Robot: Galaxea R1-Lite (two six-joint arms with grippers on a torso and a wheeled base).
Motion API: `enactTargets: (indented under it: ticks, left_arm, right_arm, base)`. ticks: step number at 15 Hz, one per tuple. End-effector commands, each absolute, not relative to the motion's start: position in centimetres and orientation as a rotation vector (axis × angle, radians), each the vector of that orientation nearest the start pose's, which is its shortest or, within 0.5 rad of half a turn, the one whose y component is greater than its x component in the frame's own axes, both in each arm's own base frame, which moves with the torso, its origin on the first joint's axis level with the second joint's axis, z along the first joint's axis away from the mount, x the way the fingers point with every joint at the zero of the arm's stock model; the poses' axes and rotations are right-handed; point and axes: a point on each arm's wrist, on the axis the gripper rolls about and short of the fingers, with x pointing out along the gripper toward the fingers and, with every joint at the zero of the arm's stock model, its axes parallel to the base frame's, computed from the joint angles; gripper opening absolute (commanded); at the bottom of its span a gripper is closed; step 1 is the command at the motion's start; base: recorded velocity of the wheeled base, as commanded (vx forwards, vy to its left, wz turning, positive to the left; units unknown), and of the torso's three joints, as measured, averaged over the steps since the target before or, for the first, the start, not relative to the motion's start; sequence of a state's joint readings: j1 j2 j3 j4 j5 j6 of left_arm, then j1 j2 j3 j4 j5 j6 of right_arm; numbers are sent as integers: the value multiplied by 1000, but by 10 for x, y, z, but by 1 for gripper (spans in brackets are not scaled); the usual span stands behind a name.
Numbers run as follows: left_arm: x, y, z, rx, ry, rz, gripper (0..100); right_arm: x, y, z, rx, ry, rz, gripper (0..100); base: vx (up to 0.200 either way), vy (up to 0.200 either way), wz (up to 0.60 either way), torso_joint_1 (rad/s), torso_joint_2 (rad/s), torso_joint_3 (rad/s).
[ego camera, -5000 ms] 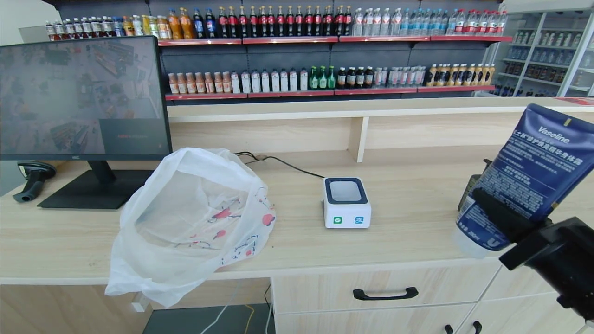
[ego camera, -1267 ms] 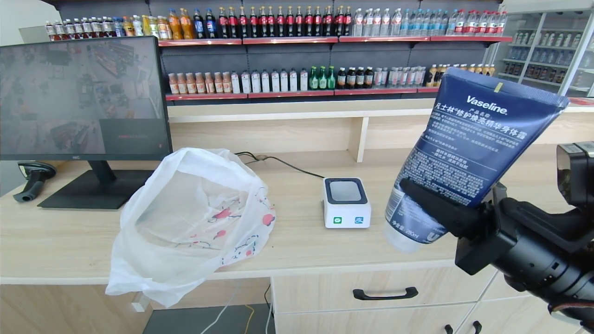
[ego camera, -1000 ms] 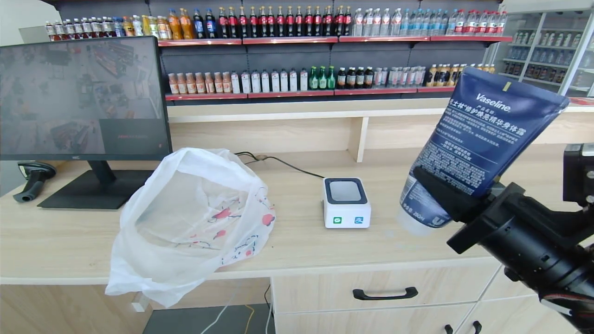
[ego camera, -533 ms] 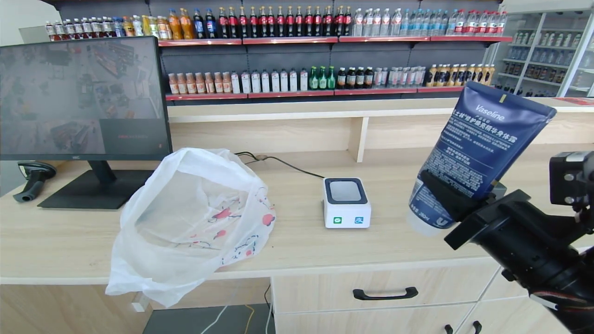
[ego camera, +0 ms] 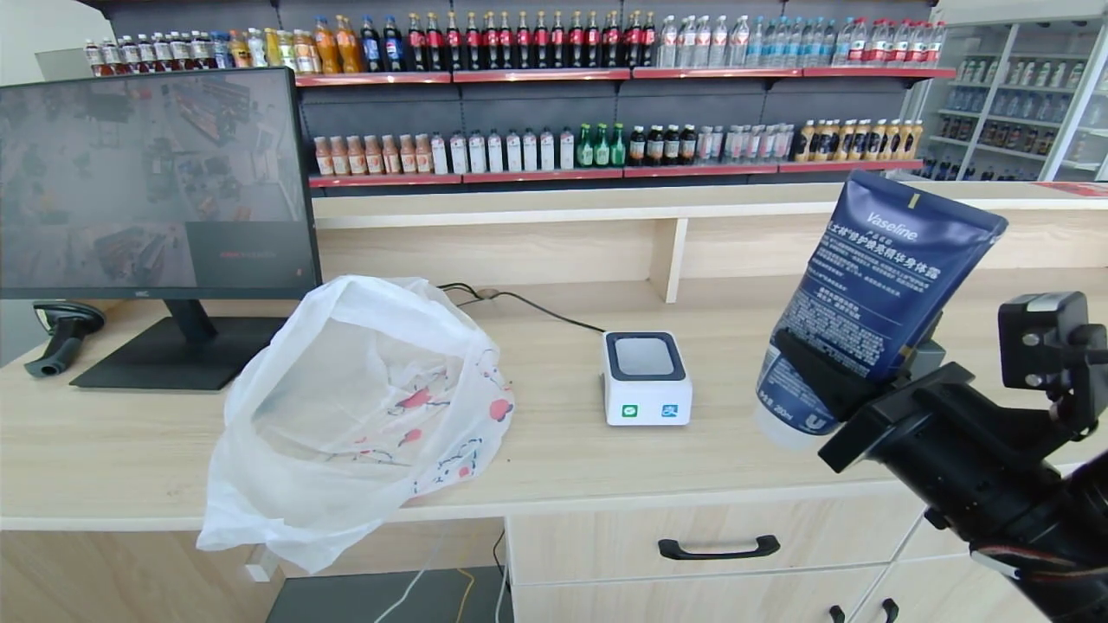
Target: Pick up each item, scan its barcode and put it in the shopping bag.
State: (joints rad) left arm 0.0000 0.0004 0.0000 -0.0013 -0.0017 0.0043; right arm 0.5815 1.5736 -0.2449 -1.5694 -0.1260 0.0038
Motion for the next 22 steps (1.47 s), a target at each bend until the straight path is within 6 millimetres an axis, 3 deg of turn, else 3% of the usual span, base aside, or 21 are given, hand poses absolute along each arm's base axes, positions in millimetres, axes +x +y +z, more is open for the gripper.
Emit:
enactTargets:
  ticks: [1,8,13,18,22]
  left_arm:
    - [-23,0,76,5,-2,-2,100]
    - [-23,0,76,2,-2,-2,100]
    - [-23,0,76,5,-2,-2,100]
    - [-23,0,76,5,-2,-2,100]
    - [-23,0,76,6,-2,-2,100]
  right_arm:
    - [182,115,171,85,-222,451,0]
    - [184,113,171,83,-221,437,0]
    - [188,115,169,75,-214,437,0]
    - [195,120,180,77,-263,442,0]
    - [200,122,181,-111,-330,579,0]
  base:
    - [0,0,0,0,0,0]
    - [0,171,0,6,-1,3]
    - [0,0,0,0,0,0]
    - [160,-40,0,-3,3,4]
    - [0,0,0,0,0,0]
